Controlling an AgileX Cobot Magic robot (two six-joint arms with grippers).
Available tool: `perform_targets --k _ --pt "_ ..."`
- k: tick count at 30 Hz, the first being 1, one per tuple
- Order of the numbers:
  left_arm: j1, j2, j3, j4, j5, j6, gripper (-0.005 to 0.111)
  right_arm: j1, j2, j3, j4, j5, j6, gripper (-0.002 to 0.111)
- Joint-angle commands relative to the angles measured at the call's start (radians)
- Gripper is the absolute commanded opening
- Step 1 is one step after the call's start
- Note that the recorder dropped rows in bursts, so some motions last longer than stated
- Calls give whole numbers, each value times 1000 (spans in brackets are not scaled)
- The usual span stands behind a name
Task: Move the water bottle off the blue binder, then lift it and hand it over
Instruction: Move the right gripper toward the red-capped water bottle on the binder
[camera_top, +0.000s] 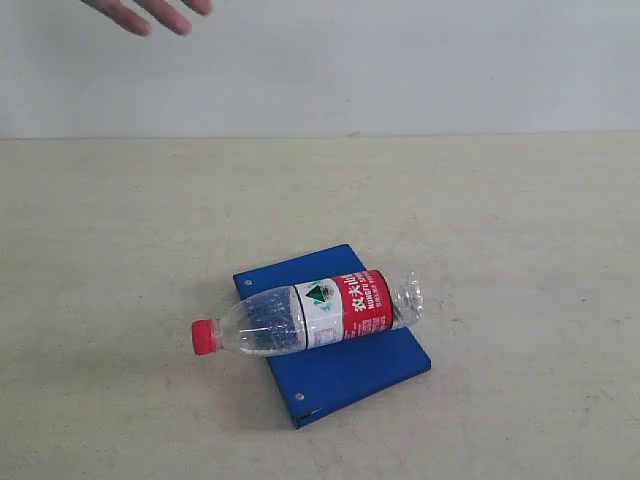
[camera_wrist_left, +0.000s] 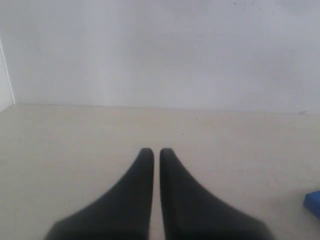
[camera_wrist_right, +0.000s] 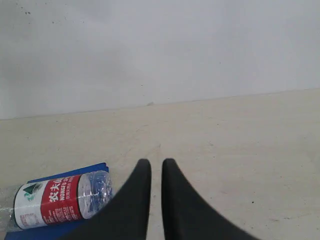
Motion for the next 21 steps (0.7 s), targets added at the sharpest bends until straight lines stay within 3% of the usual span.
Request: perform_targets --k 1,6,9,11,14,15,16,17,18,19,20,21 --pt "0 -1 -1 -3 -8 -1 4 -2 -5 -1 -14 -4 -20 6" --pt "0 -1 -1 -3 -8 -1 4 -2 -5 -1 20 -36 1 6" --pt "0 -1 -1 -3 -8 -1 4 -2 -5 -1 300 -106 199 6" --pt "0 -1 -1 -3 -8 -1 4 0 -5 -15 396 -195 229 6" --pt "0 -1 -1 -3 -8 -1 4 0 -5 -159 278 -190 180 7" --pt "0 -1 -1 -3 -8 -1 4 0 58 -301 153 -45 122 7" --pt "0 -1 -1 -3 -8 -1 4 0 100 -357 143 55 60 7" --pt "0 -1 -1 -3 -8 -1 4 0 240 -483 204 286 -209 7" --pt "0 -1 -1 -3 -8 -1 4 0 324 -528 298 392 -366 7" --pt "0 -1 -1 -3 -8 -1 4 0 507 -612 522 665 -767 7" --pt "0 -1 -1 -3 -8 -1 4 0 581 -643 604 763 -912 7" --pt "0 -1 -1 -3 -8 -1 4 0 750 -684 760 920 -1187 7"
